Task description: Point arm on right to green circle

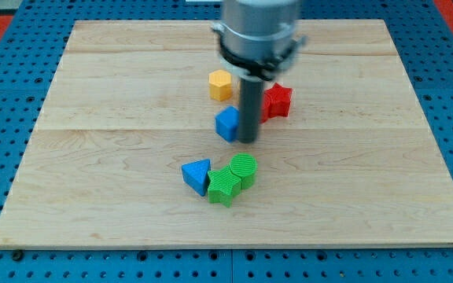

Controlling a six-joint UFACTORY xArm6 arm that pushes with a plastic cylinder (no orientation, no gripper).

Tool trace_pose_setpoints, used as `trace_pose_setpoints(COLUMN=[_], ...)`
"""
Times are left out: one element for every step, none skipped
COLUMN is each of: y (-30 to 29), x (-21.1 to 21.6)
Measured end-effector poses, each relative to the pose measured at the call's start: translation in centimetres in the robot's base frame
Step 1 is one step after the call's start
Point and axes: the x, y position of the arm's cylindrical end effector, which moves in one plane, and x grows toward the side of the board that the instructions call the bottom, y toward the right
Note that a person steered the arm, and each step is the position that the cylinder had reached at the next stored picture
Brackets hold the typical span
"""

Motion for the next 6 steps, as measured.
trace_pose_setpoints(y=[7.3,12.4,10.2,3.9,7.0,7.0], x=[1.1,6.9,8.9,5.7,8.3,10.7])
